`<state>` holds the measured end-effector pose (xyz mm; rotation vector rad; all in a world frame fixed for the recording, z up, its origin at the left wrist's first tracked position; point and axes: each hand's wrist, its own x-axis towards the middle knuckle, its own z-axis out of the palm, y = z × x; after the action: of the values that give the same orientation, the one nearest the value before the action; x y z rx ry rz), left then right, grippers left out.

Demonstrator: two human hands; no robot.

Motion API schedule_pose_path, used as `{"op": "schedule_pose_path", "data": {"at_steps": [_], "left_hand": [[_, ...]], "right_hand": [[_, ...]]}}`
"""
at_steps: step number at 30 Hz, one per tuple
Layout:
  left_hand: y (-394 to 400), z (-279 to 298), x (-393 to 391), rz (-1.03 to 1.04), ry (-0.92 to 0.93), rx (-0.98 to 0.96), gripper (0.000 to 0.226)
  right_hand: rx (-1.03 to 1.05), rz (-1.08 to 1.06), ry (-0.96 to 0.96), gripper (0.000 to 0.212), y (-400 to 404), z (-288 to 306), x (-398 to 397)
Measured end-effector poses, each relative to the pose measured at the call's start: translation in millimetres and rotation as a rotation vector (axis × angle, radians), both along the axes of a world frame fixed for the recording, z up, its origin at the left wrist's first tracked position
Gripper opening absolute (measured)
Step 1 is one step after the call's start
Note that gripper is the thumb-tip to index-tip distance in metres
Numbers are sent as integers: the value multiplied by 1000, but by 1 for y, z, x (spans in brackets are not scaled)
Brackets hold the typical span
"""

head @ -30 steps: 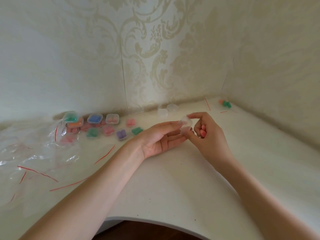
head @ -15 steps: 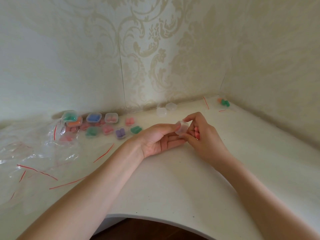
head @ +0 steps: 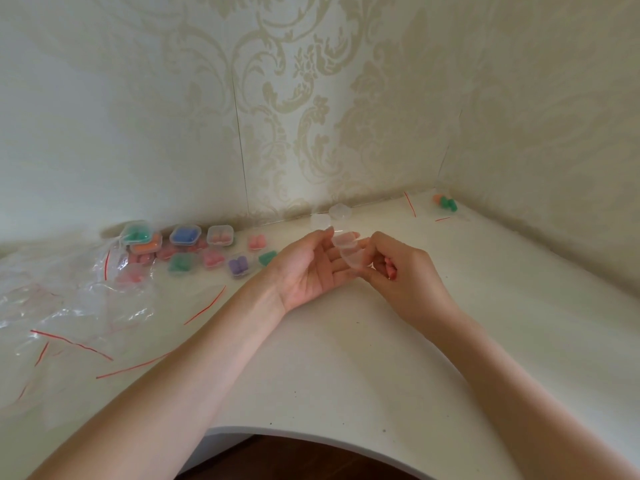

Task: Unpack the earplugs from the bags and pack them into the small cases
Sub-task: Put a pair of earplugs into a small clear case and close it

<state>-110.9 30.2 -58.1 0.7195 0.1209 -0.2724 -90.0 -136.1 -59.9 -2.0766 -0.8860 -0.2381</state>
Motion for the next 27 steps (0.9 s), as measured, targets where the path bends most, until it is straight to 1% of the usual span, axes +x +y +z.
{"op": "schedule_pose_path", "data": {"at_steps": [2,5,6,9,11,13,15,17,18,21,23,25,27], "left_hand": [[-2,2,1,60,18,101,23],[-5,2,3,167,6,323,9],[-5,1,3,162,-19,349,10],[-8,0,-1,136,-54,383,26],[-10,-1,-2,138,-68,366,27],[-11,0,-2,149,-77,349,16],[-11,1,0,174,-50,277,7],[-11,0,1,193,-23,207,19],[-12,-1,2,191,-27,205,26],[-16,-1,-1,109,-66,273,41],[-17,-1,-2,45,-80,263,40],[-16,-1,-3,19,-79,202,32],[-17,-1,-2,75,-55,195,31]], "right_hand": [[-100,-21,-84,22,-3,-1,4],[-219,-141,-173,11,-11,4,10],[-234,-178,-182,13,-14,5,12],[-227,-248,-165,18,-16,7,13],[-147,-264,-102,21,-14,5,12],[-45,-261,-2,23,-11,2,12],[1,-245,62,23,-8,0,11],[42,-230,109,21,-5,-2,10],[78,-227,129,20,-4,-2,9],[145,-202,149,19,-1,-2,7],[125,-185,148,18,1,-2,4],[116,-184,177,18,3,-2,3],[169,-164,317,17,6,0,3]]}}
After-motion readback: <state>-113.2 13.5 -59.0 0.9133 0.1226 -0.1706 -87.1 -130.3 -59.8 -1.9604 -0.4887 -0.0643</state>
